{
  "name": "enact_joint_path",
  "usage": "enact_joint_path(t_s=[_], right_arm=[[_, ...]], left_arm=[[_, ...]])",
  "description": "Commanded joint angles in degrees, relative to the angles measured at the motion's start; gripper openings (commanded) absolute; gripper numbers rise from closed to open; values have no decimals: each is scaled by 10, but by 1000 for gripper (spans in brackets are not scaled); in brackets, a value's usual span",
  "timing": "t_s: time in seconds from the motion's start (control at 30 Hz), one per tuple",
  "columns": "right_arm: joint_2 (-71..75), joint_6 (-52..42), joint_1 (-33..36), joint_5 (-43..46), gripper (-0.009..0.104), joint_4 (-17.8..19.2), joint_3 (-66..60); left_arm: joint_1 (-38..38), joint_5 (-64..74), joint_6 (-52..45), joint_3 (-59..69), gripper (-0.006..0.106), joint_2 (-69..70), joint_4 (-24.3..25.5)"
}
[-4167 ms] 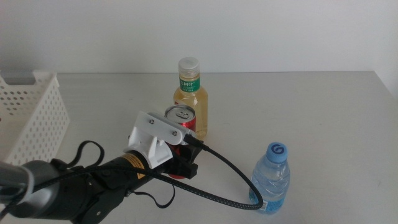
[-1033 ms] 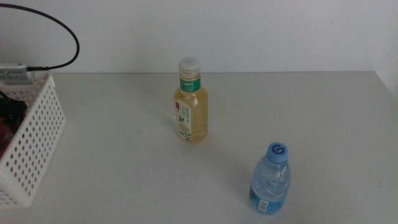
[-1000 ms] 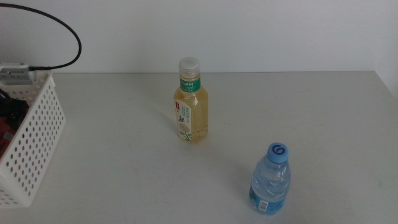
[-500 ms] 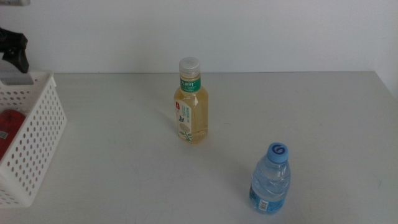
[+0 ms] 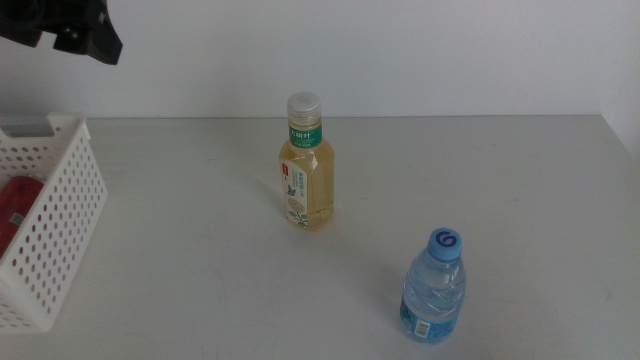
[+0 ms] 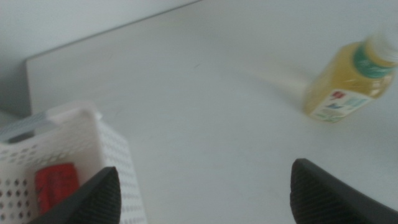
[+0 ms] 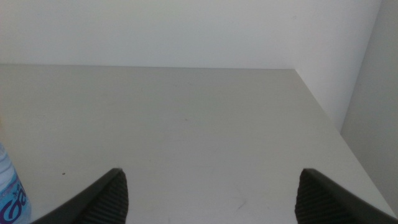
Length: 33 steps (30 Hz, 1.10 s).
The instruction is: Use arms to grab the bottles and put them into the dustbin to the left of the table.
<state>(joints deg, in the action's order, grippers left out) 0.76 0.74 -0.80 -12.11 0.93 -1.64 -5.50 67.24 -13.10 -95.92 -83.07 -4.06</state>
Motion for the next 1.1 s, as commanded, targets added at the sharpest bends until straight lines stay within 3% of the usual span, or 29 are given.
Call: enact_joint_path(t_s=[0.0,0.37,0.57,0.77,1.07], right_arm=[[13,-3,-3,42,71,4,6],[13,-3,-3,42,71,4,6],[13,-3,-3,42,71,4,6],[13,-3,-3,42,71,4,6],[13,-3,-3,42,71,4,6]], left_arm=[[-29,-97,2,58,92,69,-1],[-135,-531,54,521,92,317,1],[-141,-651,137,690,92,404,26],[-141,-653,171,746,92,432,79],[-141,-654,172,747,92,430,78]])
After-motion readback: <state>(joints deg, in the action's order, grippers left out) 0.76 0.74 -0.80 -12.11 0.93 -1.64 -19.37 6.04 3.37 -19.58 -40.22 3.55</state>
